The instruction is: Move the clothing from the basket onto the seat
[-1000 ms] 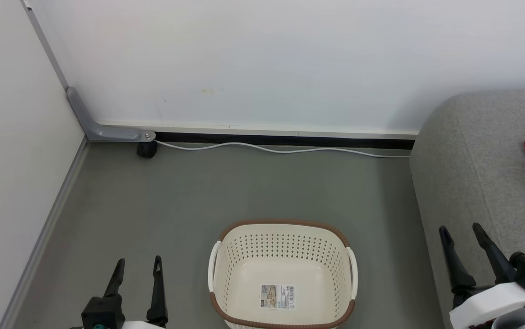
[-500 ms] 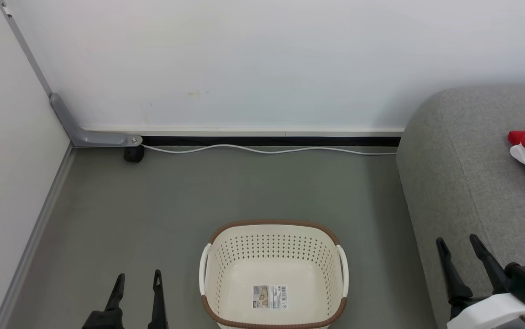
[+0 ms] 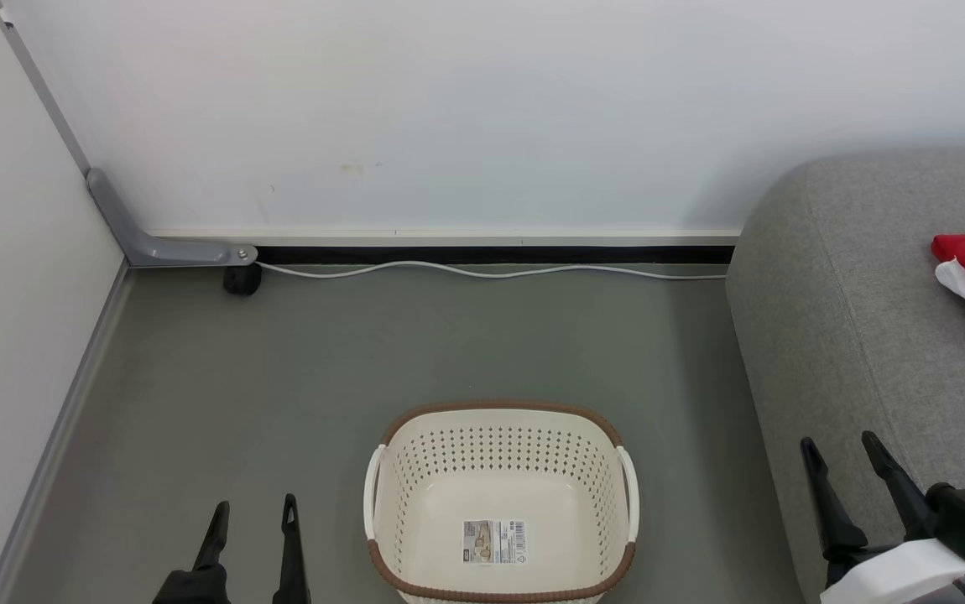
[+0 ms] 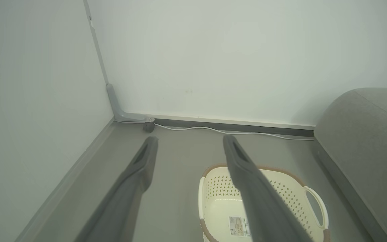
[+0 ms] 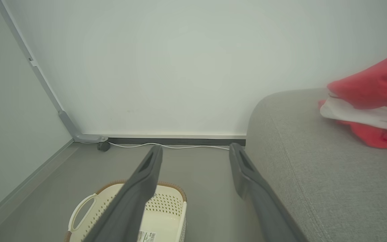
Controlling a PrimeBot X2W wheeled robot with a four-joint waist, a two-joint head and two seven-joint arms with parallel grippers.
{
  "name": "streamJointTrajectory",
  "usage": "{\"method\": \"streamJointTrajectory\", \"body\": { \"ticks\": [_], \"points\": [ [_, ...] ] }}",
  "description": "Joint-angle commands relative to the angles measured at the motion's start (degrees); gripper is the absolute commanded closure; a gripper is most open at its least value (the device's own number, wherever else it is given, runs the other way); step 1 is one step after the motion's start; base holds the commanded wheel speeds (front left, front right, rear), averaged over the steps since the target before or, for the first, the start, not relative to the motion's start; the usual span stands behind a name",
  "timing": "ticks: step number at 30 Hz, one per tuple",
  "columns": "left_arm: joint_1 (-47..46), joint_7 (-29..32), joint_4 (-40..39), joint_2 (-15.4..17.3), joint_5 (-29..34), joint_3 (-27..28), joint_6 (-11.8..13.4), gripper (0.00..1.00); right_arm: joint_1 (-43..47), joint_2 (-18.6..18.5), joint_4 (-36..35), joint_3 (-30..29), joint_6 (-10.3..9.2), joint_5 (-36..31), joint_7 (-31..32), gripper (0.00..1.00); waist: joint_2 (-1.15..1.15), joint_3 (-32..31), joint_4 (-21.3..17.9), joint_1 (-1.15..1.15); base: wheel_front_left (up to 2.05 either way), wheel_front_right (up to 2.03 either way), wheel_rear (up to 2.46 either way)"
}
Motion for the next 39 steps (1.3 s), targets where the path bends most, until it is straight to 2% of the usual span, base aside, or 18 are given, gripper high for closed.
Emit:
{"method": "streamJointTrajectory", "body": {
  "ticks": [1,5,6,12,16,21,39],
  "points": [
    [-1.3,-0.3,-1.7,0.1,-0.1,1.5,0.5,0.00,-0.9,-0.9,-1.0,1.0,0.18,-0.4,-0.3,0.00,0.00,0.1,0.0,0.00,0.00,0.00,0.00],
    [-1.3,-0.3,-2.1,0.1,-0.7,1.0,-0.4,0.00,-1.0,-0.8,-1.1,0.8,0.18,-0.4,-0.3,0.00,0.00,0.2,-0.1,0.00,0.00,0.00,0.00],
    [0.0,0.0,-0.6,0.0,-0.6,-0.6,-0.3,1.00,0.0,0.0,0.0,-0.2,0.00,0.0,0.0,1.00,0.00,0.2,-0.1,0.00,0.00,0.00,0.00],
    [0.4,0.4,1.1,-0.2,-2.5,-0.6,-0.7,1.00,0.8,1.2,1.5,-0.3,-0.01,1.8,0.5,1.00,0.00,0.2,-0.1,0.01,0.00,0.00,0.00],
    [0.0,1.0,1.0,-0.1,-5.2,-0.2,-1.3,1.00,0.7,1.5,1.2,-0.8,0.00,4.1,1.2,1.00,0.00,0.1,-0.2,0.13,0.00,0.00,0.00],
    [-0.5,1.7,1.1,0.1,-8.5,0.3,-1.9,1.00,0.5,1.8,0.9,-1.4,0.01,7.0,2.0,1.00,0.00,0.2,-0.3,0.01,0.00,0.00,0.00],
    [-2.5,4.4,1.3,0.5,-20.4,2.0,-4.5,1.00,-0.2,3.0,-0.1,-3.5,0.03,17.2,5.1,1.00,0.00,0.3,-0.5,0.00,0.00,0.00,0.00]
  ]
}}
